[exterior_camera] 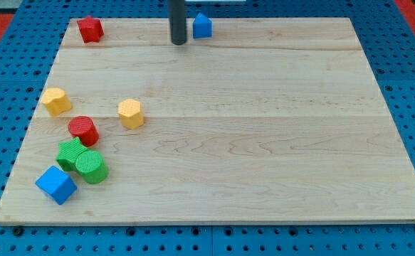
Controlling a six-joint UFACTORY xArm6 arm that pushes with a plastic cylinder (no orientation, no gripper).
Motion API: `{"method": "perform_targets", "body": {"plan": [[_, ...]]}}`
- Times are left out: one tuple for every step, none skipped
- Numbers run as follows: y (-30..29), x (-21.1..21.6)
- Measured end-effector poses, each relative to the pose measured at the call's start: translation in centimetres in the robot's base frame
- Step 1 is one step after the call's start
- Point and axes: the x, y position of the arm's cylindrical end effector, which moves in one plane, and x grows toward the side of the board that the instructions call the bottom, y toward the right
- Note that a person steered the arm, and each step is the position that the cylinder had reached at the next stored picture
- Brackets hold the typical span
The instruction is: Move red circle towards top right
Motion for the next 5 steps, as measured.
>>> {"method": "perform_targets", "body": {"plan": [[0.6, -4.1], [4.3, -3.9], [8.0, -3.4], [6.3, 4.9], [4.7, 13.0]]}}
